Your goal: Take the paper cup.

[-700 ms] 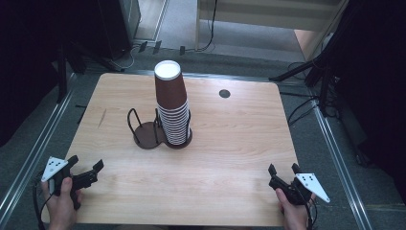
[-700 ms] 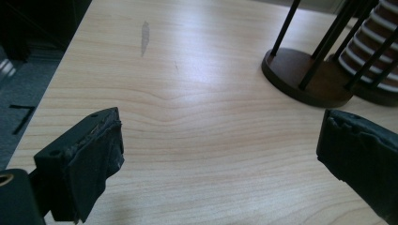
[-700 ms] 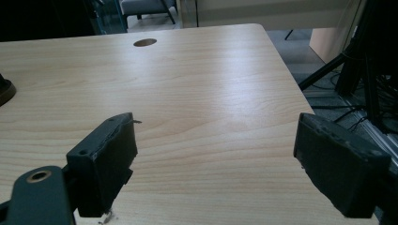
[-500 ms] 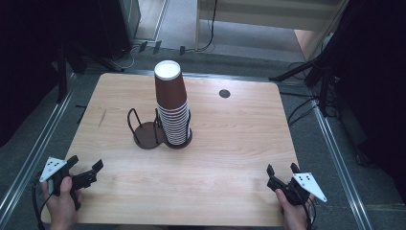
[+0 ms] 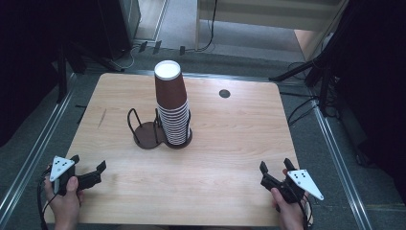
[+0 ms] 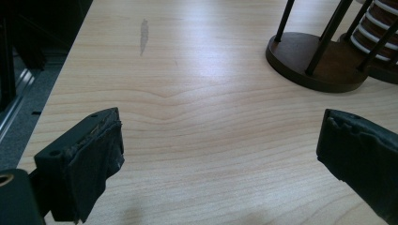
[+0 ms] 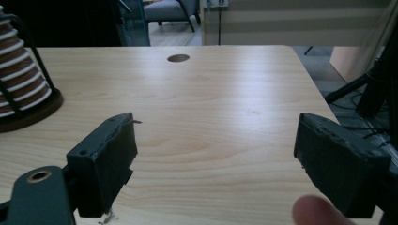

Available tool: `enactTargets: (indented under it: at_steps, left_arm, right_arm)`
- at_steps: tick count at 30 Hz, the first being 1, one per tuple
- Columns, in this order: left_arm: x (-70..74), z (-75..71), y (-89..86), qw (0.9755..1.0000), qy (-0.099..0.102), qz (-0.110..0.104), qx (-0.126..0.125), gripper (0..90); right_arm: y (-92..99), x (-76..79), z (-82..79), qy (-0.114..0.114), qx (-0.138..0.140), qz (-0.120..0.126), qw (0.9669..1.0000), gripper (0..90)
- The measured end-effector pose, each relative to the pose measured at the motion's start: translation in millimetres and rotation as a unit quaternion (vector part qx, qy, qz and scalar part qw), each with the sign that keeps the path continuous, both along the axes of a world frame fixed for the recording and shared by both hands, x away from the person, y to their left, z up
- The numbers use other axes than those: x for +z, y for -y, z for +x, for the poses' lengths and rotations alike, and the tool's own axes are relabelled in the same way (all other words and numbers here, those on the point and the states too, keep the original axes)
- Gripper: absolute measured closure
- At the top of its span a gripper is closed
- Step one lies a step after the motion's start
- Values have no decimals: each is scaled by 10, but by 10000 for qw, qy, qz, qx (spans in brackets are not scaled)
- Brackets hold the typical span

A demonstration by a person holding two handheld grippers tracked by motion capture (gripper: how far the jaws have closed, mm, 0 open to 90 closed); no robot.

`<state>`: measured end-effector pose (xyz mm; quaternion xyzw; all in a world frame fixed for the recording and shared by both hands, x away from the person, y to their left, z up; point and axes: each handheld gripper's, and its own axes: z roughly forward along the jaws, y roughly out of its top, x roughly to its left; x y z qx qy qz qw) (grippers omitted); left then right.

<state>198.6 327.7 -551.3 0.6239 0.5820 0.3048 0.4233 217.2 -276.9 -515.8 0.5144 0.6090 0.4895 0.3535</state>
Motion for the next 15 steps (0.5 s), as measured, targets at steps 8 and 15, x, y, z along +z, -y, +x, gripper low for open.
enactTargets:
  at_steps: [8,15]
  left_arm:
    - [0,7,5,10000,-61,40,-37,14]
    - [1,9,17,9999,-91,69,-36,14]
  right_arm:
    - [-122,114,21,106,5,-80,9999,134]
    - [-262,222,62,203,172,-49,9996,134]
